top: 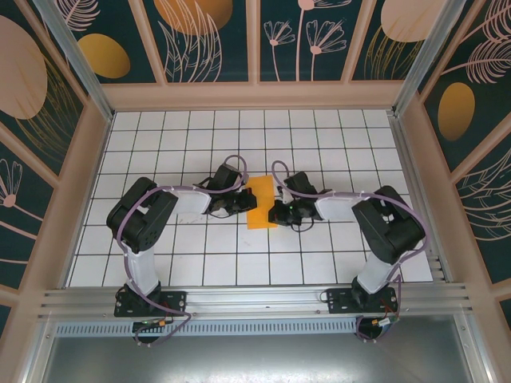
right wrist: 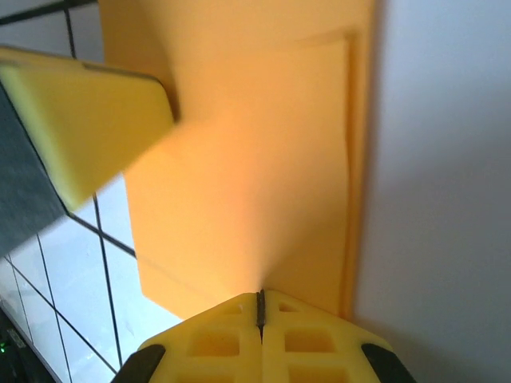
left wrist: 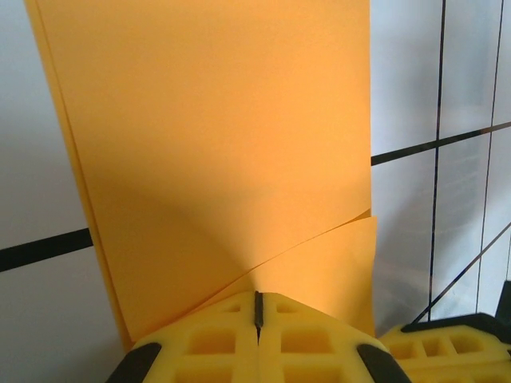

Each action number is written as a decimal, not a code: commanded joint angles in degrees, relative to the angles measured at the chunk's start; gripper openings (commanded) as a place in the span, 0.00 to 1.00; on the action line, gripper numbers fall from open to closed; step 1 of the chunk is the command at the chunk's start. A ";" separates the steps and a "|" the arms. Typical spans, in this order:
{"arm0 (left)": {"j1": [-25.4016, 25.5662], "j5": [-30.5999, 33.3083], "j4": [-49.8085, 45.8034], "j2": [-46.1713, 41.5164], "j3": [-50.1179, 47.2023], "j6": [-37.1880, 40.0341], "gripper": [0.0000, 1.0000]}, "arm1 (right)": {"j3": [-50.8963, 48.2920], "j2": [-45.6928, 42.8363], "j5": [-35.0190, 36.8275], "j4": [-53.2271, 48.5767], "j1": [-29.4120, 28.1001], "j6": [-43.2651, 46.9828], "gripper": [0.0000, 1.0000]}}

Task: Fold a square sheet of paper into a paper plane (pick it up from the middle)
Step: Fold the triangle a second time at the center of the table.

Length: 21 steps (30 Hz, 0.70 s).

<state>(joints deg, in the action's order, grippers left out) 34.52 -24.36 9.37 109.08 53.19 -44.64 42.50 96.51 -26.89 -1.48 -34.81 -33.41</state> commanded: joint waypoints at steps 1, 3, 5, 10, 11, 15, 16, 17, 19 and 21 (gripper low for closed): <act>-0.01 5.40 -6.07 2.55 -0.72 -0.45 0.00 | -5.63 -2.71 0.88 -7.95 0.38 -0.15 0.00; -0.06 5.12 -5.70 2.14 -0.64 -0.42 0.00 | -7.55 -5.06 1.11 -8.58 0.54 -0.42 0.00; -0.01 4.43 -4.47 1.51 -0.50 -0.53 0.00 | -7.55 -7.30 1.36 -9.12 1.35 -1.00 0.00; -0.01 0.38 -0.49 -2.22 1.85 -1.16 0.01 | 0.55 -13.81 3.43 -7.93 1.75 -6.34 0.00; -0.01 0.33 -0.64 -3.12 2.18 -1.01 0.06 | 1.81 -14.67 4.85 -7.44 1.76 -7.34 0.02; -0.11 2.72 -1.42 -6.56 6.55 -1.52 0.30 | 1.96 -16.41 7.27 -2.36 3.06 -9.77 0.18; -0.07 3.97 -1.95 -7.37 6.98 -1.80 0.37 | 1.48 -16.69 7.78 -0.89 3.11 -9.80 0.25; -0.16 5.29 -1.92 -8.47 6.82 -2.13 0.45 | 1.29 -16.85 8.31 -0.16 3.16 -9.62 0.31; -0.30 8.21 -1.89 -10.48 6.03 -2.44 0.58 | 1.14 -16.25 7.80 1.17 4.39 -8.47 0.39; -0.49 11.18 -1.59 -13.09 4.72 -2.51 0.65 | 1.09 -15.09 6.55 2.62 6.15 -6.93 0.43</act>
<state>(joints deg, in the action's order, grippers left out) 34.48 -18.50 7.88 99.33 58.50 -46.85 43.88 80.44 -20.80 -2.26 -30.68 -41.15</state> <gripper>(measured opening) 0.629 0.418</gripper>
